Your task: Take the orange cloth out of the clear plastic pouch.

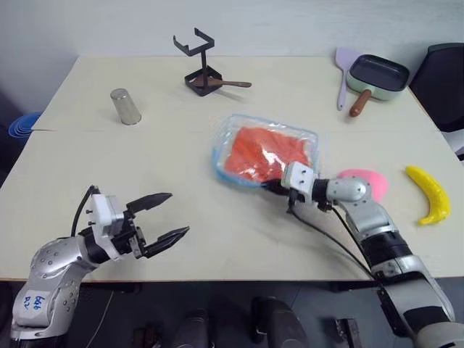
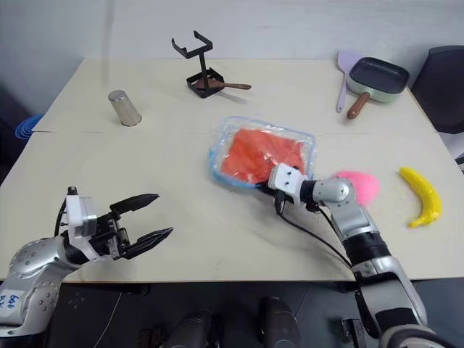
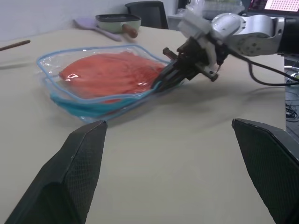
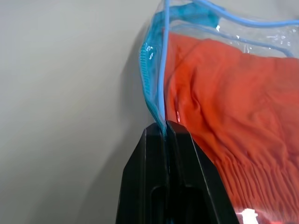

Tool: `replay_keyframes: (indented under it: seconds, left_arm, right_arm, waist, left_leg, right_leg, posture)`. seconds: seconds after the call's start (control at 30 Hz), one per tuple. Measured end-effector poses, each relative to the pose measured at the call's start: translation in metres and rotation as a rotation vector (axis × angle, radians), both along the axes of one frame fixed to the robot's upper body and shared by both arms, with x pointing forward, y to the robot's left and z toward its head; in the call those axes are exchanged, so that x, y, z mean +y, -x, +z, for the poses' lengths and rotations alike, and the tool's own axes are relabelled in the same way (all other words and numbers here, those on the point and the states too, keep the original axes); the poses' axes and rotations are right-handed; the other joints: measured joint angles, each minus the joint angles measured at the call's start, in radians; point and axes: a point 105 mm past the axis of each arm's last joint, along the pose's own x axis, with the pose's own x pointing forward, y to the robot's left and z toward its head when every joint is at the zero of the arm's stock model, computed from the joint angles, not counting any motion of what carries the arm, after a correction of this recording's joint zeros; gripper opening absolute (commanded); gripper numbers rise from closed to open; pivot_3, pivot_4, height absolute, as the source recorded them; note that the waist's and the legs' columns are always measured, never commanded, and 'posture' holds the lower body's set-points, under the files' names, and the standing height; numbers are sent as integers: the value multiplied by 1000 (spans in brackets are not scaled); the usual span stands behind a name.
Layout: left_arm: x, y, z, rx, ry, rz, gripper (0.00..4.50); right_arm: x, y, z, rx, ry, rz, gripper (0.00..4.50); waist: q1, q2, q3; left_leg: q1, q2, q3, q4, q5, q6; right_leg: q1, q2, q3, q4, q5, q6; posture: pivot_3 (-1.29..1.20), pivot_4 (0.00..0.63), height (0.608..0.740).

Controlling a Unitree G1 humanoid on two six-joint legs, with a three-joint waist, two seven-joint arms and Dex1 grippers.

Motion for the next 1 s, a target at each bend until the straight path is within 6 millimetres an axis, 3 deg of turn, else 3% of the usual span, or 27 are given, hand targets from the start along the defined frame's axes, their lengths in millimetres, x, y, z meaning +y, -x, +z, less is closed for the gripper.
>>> replay_keyframes:
  seconds: [0.13,0.23,0.37,0.47,0.57,0.6,0.7,0.8,0.87,0.97,1.0]
  left_arm:
    - [7,4,-2,5,-4,27,4500]
    - [7,4,-3,2,0,26,4500]
    - [4,3,0,-9,-3,9,4500]
    - [3,3,0,-6,-14,-16,4500]
    - [2,4,-1,15,-19,-38,4500]
    - [0,5,0,19,-13,-49,4500]
    - [-2,6,0,31,6,-68,4500]
    - [-16,13,3,19,-2,-145,4500]
    - [-30,18,4,13,-9,-212,4500]
    - [-44,18,11,-14,-12,-267,4500]
    - [-47,17,13,-22,-12,-276,4500]
  right_arm:
    - [5,11,2,20,-8,-7,21]
    - [5,13,2,69,-26,-44,720]
    - [0,19,-4,136,-24,-56,2042]
    - [-17,23,12,84,-77,-74,3078]
    - [-50,27,42,52,-201,-140,4116]
    - [-70,29,50,68,-231,-193,4414]
    - [-139,24,66,83,-214,-424,4414]
    - [-204,17,62,150,-174,-683,4414]
    - [-220,15,45,230,-146,-752,4414]
    - [-220,11,24,367,-150,-761,4414]
    - [-216,8,20,411,-170,-747,4021]
  waist:
    - [2,0,0]
    - [4,0,0]
    - [3,0,0]
    - [6,0,0]
    - [9,0,0]
    - [15,0,0]
    - [25,1,0]
    - [25,1,0]
    - [20,1,0]
    - [7,3,0]
    - [3,3,0]
  left_leg:
    - [0,-1,0,1,-1,0]
    - [0,-1,-1,1,-1,0]
    - [0,-1,-1,1,-1,0]
    - [0,-1,-1,1,-1,0]
    - [0,-1,-1,1,-2,1]
    - [0,-1,-1,1,-2,1]
    - [0,-2,-1,1,-3,3]
    - [1,-2,0,1,-3,3]
    - [1,-1,1,1,-2,3]
    - [2,-1,2,1,-1,2]
    - [2,-1,2,1,-1,2]
  right_leg:
    - [1,-1,0,-1,0,0]
    - [0,-1,0,-1,0,0]
    - [0,-1,0,-1,0,0]
    - [0,-1,-1,-2,0,0]
    - [1,-1,-1,-2,0,0]
    - [1,-2,-1,-2,0,0]
    - [1,-3,0,-5,0,0]
    - [2,-3,0,-6,0,0]
    - [2,-2,1,-5,0,0]
    - [2,-1,1,-3,0,0]
    - [2,-1,2,-3,0,0]
  posture:
    - [0,150,740]
    - [0,150,740]
    - [0,150,740]
    - [0,150,740]
    - [0,150,740]
    - [0,150,740]
    - [0,150,740]
    - [0,150,740]
    - [0,150,740]
    - [0,150,740]
    - [0,150,740]
